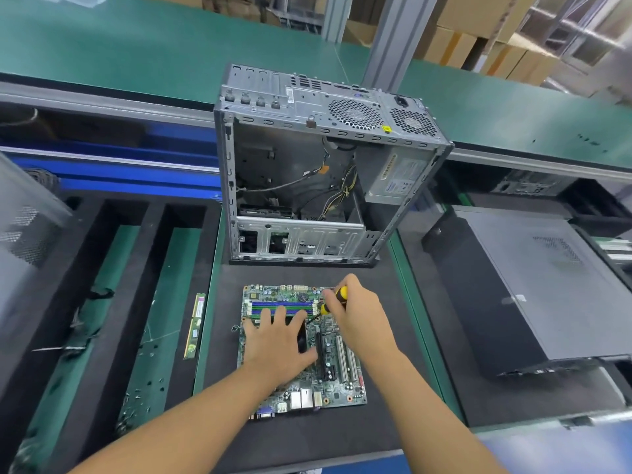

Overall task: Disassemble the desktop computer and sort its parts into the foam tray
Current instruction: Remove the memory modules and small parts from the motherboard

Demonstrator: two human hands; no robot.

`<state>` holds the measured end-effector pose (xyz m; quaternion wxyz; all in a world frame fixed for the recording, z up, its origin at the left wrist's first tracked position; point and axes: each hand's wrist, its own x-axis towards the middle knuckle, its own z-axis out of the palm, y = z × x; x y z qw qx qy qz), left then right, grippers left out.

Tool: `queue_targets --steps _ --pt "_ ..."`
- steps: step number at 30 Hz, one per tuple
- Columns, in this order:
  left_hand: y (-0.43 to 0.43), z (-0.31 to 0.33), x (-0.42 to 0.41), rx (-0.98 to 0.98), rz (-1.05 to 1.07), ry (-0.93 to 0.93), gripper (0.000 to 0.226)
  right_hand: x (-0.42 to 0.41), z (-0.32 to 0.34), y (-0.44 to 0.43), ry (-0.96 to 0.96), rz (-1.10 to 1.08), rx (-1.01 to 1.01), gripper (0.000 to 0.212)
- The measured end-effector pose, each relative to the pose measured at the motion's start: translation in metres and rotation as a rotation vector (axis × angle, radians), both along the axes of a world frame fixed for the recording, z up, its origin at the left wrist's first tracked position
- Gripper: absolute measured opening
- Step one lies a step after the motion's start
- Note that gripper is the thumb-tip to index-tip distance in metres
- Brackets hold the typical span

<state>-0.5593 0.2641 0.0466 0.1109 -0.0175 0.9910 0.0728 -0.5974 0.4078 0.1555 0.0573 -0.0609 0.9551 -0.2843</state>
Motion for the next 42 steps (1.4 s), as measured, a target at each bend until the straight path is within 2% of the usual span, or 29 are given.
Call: queue_targets --steps 4,6,31,37,40,42 --pt "0.003 -0.002 -0.003 0.106 0.092 0.059 0.057 0.000 0.001 0.002 -0.011 0.022 0.029 0.029" --pt "0.004 -0.003 -0.002 0.143 0.139 0.110 0.051 0.001 0.001 0.002 -0.005 0.015 0.002 0.028" --pt "0.006 -0.010 -0.001 0.181 0.188 0.239 0.046 0.004 0.009 0.000 0.005 0.035 -0.031 0.028" --pt "0.003 -0.008 -0.003 0.205 0.176 0.170 0.053 0.000 0.017 -0.018 0.039 0.188 0.235 0.038" --pt "-0.006 -0.007 -0.008 0.222 0.063 0.134 0.065 -0.009 0.024 -0.027 -0.032 0.245 0.279 0.037" --pt "-0.008 -0.005 -0.014 0.323 -0.010 0.189 0.054 -0.018 0.032 -0.025 -0.102 0.266 0.276 0.029"
